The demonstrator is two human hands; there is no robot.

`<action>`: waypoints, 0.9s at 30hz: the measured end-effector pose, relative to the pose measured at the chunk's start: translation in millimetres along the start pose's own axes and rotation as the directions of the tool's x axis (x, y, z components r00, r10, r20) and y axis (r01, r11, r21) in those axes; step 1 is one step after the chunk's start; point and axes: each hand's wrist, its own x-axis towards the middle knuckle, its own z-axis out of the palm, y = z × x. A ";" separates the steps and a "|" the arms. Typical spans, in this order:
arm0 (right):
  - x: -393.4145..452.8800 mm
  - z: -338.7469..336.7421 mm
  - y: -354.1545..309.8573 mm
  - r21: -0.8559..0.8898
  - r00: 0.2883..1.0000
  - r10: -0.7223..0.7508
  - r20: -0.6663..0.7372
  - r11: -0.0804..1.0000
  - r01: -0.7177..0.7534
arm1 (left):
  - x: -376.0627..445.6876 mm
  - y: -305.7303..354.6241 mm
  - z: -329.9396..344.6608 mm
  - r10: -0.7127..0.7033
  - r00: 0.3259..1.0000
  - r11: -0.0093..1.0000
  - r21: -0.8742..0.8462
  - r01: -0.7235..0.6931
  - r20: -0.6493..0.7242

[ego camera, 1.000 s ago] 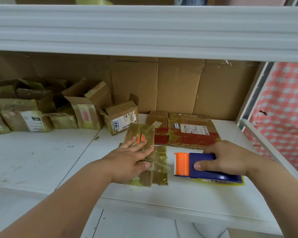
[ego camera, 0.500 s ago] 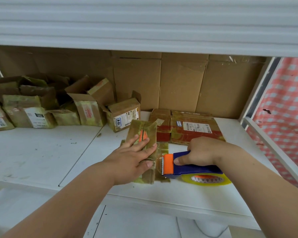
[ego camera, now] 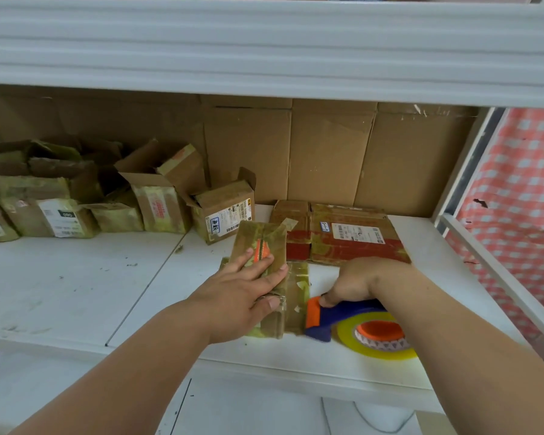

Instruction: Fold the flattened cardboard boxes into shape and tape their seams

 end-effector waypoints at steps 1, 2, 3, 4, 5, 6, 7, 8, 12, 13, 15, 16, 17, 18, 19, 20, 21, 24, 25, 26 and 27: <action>-1.6 -0.8 3.6 -0.012 0.999 0.008 -0.041 1.000 -0.009 | 0.3 -0.4 -0.1 -0.001 1.000 1.000 -0.003 0.001 0.000; -4.9 -2.3 6.6 -0.009 0.995 0.014 -0.099 1.000 -0.014 | 1.1 -0.6 -0.6 -0.003 1.000 1.000 -0.004 0.003 0.005; -8.2 -2.9 10.1 0.000 0.985 0.016 -0.173 1.000 -0.016 | 2.6 -0.3 -0.9 -0.004 1.000 1.000 -0.007 0.004 0.013; -10.4 -2.2 12.7 -0.006 0.963 0.015 -0.268 1.000 -0.017 | 4.1 0.0 -1.5 -0.006 1.000 1.000 -0.013 0.007 0.018; -11.0 0.9 15.0 -0.031 0.925 0.012 -0.380 0.999 -0.026 | 5.2 0.0 -1.9 -0.009 1.000 1.000 -0.019 0.009 0.021; -11.0 6.6 17.1 -0.064 0.873 0.006 -0.487 0.997 -0.043 | 5.7 0.1 -2.3 -0.009 1.000 1.000 -0.022 0.010 0.025; -9.4 14.3 19.6 -0.099 0.822 -0.008 -0.570 0.993 -0.060 | 5.9 0.1 -2.4 -0.010 1.000 1.000 -0.020 0.010 0.024; -5.9 23.8 22.6 -0.132 0.784 -0.027 -0.620 0.989 -0.071 | 5.5 0.4 -2.2 -0.011 1.000 1.000 -0.016 0.012 0.021; 12.9 67.8 38.2 -0.191 0.805 -0.037 -0.592 0.977 -0.095 | 3.6 -0.1 -1.9 -0.011 1.000 1.000 -0.004 0.011 0.008; 15.8 76.8 41.5 -0.179 0.813 -0.016 -0.581 0.978 -0.109 | 3.2 -0.9 -1.8 -0.007 1.000 1.000 -0.007 0.007 0.006; 18.4 90.2 42.9 -0.151 0.770 0.014 -0.638 0.978 -0.143 | 1.4 -1.8 -1.1 0.003 1.000 1.000 -0.006 -0.003 -0.005; 18.0 93.8 39.9 -0.116 0.710 0.011 -0.704 0.985 -0.131 | 0.6 -2.6 0.1 0.009 1.000 1.000 -0.008 -0.009 -0.025; 15.7 95.5 32.9 -0.040 0.630 0.008 -0.777 0.997 -0.062 | 0.1 -3.3 1.7 0.015 0.998 1.000 -0.016 -0.016 -0.058; 11.9 96.8 22.5 0.059 0.548 0.006 -0.836 0.995 0.079 | -0.4 -3.9 4.0 0.015 0.995 0.999 -0.035 -0.018 -0.101; 7.0 98.5 10.2 0.162 0.506 0.005 -0.862 0.950 0.266 | -1.0 -5.1 7.2 0.010 0.989 0.998 -0.068 -0.020 -0.150; -2.1 99.1 -4.9 0.257 0.511 -0.010 -0.859 0.855 0.450 | -1.4 -6.7 11.2 0.005 0.978 0.993 -0.112 -0.029 -0.206; -10.2 103.6 -21.5 0.360 0.559 -0.040 -0.828 0.727 0.585 | -2.2 -8.2 15.1 -0.002 0.965 0.985 -0.168 -0.043 -0.264; -30.2 126.0 -64.1 0.625 0.727 -0.180 -0.662 0.402 0.669 | -5.1 -10.8 28.9 -0.083 0.901 0.917 -0.387 -0.098 -0.425; -28.8 135.0 -72.8 0.668 0.743 -0.194 -0.640 0.339 0.663 | -5.9 -9.4 31.4 -0.125 0.887 0.884 -0.455 -0.104 -0.445; -27.3 141.5 -79.0 0.703 0.756 -0.188 -0.627 0.282 0.653 | -6.4 -8.1 33.1 -0.159 0.876 0.848 -0.517 -0.115 -0.455; -26.2 143.7 -83.4 0.745 0.777 -0.164 -0.607 0.221 0.629 | -7.7 -4.4 31.2 -0.192 0.874 0.806 -0.580 -0.119 -0.446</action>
